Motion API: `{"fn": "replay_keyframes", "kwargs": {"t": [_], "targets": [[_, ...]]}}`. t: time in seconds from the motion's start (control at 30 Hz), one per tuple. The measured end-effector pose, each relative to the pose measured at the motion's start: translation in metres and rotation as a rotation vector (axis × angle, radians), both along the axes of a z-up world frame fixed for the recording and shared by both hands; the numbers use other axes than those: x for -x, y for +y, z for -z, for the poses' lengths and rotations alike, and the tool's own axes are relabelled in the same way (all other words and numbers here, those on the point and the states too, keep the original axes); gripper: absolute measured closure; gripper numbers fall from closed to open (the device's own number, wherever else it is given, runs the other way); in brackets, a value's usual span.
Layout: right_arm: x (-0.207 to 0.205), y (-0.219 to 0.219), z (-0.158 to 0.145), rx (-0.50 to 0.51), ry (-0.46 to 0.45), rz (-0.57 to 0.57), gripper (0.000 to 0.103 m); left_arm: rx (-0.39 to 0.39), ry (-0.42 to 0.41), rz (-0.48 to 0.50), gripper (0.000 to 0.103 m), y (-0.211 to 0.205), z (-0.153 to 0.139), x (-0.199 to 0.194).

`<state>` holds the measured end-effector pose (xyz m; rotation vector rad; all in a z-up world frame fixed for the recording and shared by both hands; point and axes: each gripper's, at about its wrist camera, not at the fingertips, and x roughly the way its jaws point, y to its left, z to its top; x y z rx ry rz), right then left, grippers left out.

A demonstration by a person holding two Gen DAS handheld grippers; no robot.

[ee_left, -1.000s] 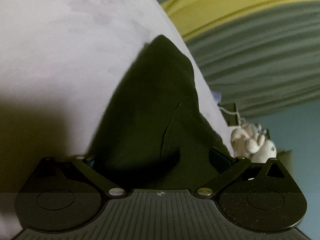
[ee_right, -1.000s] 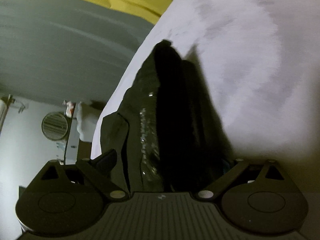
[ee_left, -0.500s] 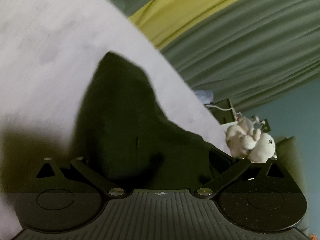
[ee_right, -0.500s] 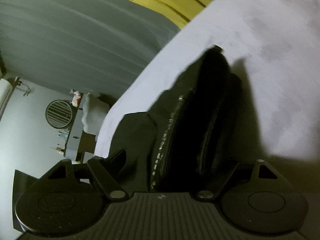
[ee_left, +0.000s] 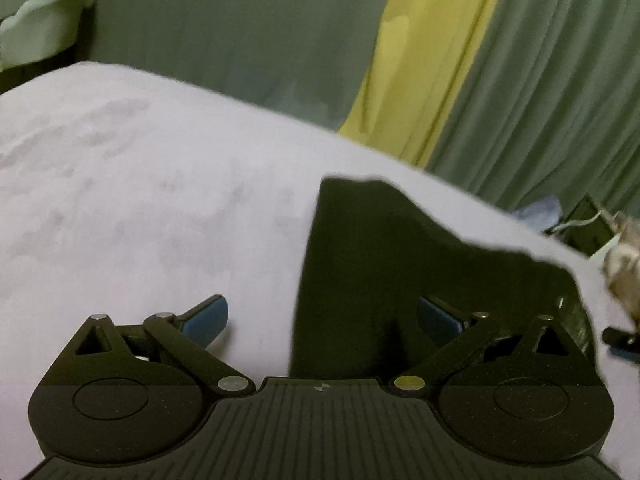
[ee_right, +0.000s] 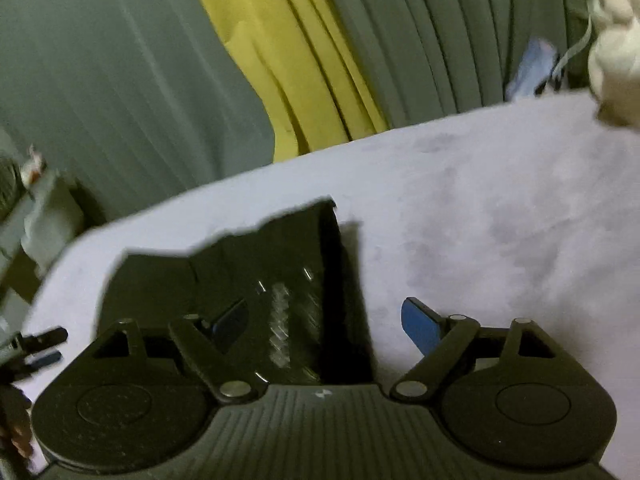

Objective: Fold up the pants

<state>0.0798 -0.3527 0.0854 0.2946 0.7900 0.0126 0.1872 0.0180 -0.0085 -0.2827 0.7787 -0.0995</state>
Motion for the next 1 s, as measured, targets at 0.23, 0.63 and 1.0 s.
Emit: {"fn": "replay_keyframes", "kwargs": {"t": [0.23,0.63,1.0], "targets": [[0.023,0.057,0.035,0.331,0.063,-0.069,0.013,-0.148,0.075,0.101,0.000,-0.031,0.043,0.030],[0.028,0.068,0.010,0.324,0.018,0.001,0.004,-0.189,-0.020,-0.031,0.000,-0.019,0.028,0.061],[-0.031,0.102,-0.014,0.439,-0.110,-0.014,0.074,-0.362,-0.110,-0.109,0.000,-0.023,0.009,0.027]]}}
